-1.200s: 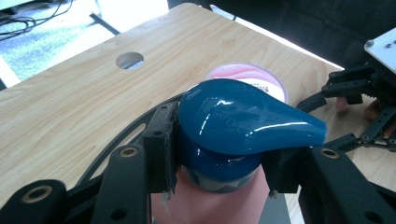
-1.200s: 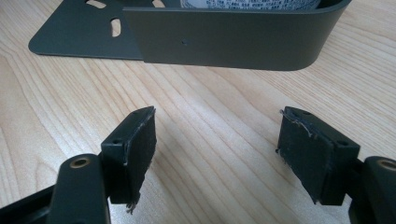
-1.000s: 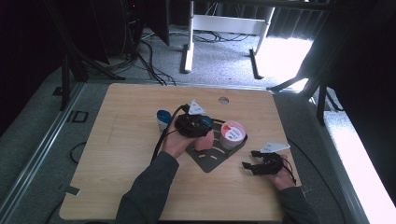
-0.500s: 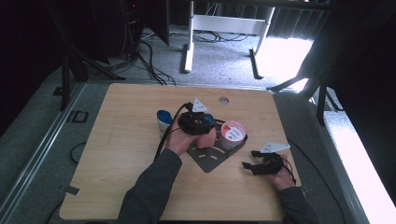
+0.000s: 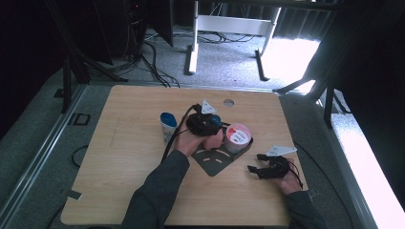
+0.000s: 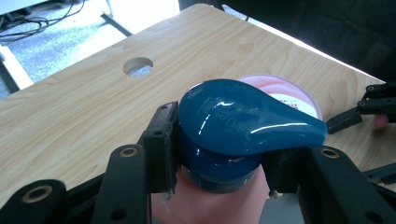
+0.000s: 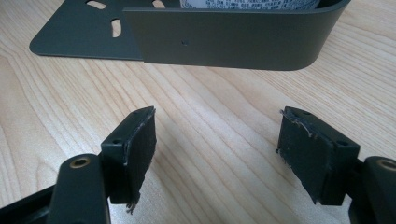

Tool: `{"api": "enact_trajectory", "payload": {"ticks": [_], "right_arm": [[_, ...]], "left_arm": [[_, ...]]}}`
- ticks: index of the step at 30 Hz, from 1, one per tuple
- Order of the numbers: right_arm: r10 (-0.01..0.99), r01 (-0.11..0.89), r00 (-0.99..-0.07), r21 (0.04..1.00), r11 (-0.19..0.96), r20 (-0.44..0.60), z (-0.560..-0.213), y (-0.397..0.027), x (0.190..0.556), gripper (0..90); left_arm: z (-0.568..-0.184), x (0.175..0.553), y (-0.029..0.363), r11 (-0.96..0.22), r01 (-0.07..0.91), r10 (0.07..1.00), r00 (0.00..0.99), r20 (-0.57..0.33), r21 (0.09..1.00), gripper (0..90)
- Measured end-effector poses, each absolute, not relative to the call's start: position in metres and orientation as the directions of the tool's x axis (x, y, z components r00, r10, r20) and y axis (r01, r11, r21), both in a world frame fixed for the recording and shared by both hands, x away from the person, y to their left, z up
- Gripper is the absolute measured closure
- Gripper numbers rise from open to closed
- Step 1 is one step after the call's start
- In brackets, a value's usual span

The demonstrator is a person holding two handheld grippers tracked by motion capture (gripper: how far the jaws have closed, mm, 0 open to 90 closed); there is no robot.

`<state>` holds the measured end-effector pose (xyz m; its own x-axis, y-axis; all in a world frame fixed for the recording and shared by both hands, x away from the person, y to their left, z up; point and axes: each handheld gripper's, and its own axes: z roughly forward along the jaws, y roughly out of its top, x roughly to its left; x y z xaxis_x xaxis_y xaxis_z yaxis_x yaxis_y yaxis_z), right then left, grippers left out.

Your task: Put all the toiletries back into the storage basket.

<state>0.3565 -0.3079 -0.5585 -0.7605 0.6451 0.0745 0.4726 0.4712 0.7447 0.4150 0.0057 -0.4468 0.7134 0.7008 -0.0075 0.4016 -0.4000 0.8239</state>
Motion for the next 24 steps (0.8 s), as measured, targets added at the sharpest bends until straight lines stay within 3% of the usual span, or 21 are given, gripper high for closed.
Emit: {"api": "enact_trajectory", "payload": {"ticks": [24], "right_arm": [[0.645, 0.476, -0.76, 0.745, 0.467, 0.081, -0.558, -0.308, 0.357, 27.4]], "left_arm": [[-0.464, 0.437, -0.006, -0.365, 0.434, 0.747, 0.664, -0.019, 0.824, 52.8]]}}
